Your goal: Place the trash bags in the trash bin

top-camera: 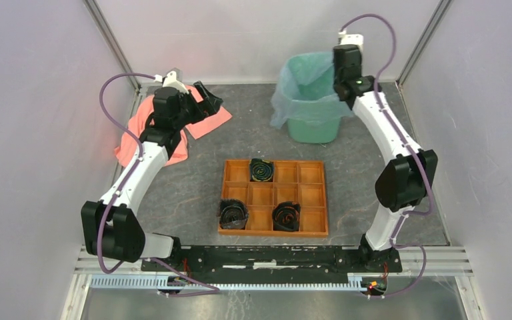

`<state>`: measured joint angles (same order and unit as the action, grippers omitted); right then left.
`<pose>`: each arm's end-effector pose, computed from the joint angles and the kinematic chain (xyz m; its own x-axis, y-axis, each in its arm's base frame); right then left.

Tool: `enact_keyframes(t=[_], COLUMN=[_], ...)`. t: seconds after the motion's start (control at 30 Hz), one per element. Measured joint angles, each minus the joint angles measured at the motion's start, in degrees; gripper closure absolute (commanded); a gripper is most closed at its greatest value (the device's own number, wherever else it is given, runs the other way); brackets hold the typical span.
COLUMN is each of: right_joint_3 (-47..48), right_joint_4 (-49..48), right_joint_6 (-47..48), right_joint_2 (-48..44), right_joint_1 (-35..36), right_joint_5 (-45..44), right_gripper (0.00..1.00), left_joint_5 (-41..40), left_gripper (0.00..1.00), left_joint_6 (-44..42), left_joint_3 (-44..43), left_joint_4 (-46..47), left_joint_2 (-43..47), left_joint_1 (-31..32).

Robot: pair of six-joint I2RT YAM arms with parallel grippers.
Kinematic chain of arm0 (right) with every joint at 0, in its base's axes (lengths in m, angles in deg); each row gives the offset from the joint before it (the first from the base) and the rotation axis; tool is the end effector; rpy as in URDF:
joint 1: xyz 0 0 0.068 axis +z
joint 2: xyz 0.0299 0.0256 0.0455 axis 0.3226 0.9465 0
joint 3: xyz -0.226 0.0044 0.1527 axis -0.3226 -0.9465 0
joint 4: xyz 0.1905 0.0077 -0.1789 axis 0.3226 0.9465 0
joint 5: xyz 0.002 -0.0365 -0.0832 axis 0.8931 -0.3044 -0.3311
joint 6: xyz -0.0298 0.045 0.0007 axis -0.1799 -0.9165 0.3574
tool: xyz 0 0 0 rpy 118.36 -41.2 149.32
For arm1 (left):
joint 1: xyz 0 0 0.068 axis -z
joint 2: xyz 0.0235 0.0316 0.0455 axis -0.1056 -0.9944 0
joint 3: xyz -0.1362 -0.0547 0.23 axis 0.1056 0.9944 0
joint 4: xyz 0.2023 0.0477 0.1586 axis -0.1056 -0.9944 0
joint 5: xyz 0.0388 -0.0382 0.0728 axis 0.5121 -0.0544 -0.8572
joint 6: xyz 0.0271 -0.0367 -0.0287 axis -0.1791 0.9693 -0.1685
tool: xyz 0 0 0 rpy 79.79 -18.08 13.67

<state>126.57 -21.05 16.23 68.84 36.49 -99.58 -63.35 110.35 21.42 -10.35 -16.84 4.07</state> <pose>0.4065 0.1098 0.3712 -0.4559 -0.0233 -0.8897 0.2395 0.9596 -0.1479 0.3132 -0.0607 0.3412 -0.4097 -0.4542 -0.7911 0.0976 0.8404 -0.5331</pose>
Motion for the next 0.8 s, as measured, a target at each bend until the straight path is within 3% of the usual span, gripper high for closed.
enact_keyframes(t=[0.27,0.47,0.5,0.53,0.6,0.67,0.73,0.8], right_joint_3=[4.48,2.73,2.58,2.58,2.62,2.95,3.3,3.98], right_joint_4=[-2.51,-6.45,-6.78,-7.17,-8.11,-7.98,-7.21,-5.7], right_joint_6=[6.01,7.96,8.22,8.39,9.03,9.86,10.38,10.34], right_joint_2=[3.45,4.83,5.09,5.42,6.05,6.27,6.34,6.25], right_joint_1=[-16.57,-26.8,-27.93,-28.74,-29.44,-29.42,-29.22,-28.94], right_joint_5=[0.79,8.28,9.27,9.97,11.04,11.78,13.4,14.88], right_gripper=[1.0,1.0,0.96,0.87,0.57,0.34,0.13,0.02], left_joint_5=[0.17,0.57,0.57,0.57,0.55,0.52,0.5,0.5], left_gripper=[0.0,0.0,0.0,0.0,0.0,0.0,0.0,0.0], left_joint_6=[0.0,0.02,0.02,0.02,0.02,0.02,0.0,0.0], left_joint_3=[0.0,0.0,0.0,0.0,0.0,0.0,0.0,0.0], left_joint_4=[-0.09,-0.09,-0.09,-0.09,-0.09,-0.09,-0.09,-0.09], left_joint_2=[-1.38,-1.84,-1.84,-1.84,-1.88,-1.95,-2.03,-2.12], left_joint_1=[0.0,0.0,0.0,0.0,0.0,0.02,0.09,0.28])
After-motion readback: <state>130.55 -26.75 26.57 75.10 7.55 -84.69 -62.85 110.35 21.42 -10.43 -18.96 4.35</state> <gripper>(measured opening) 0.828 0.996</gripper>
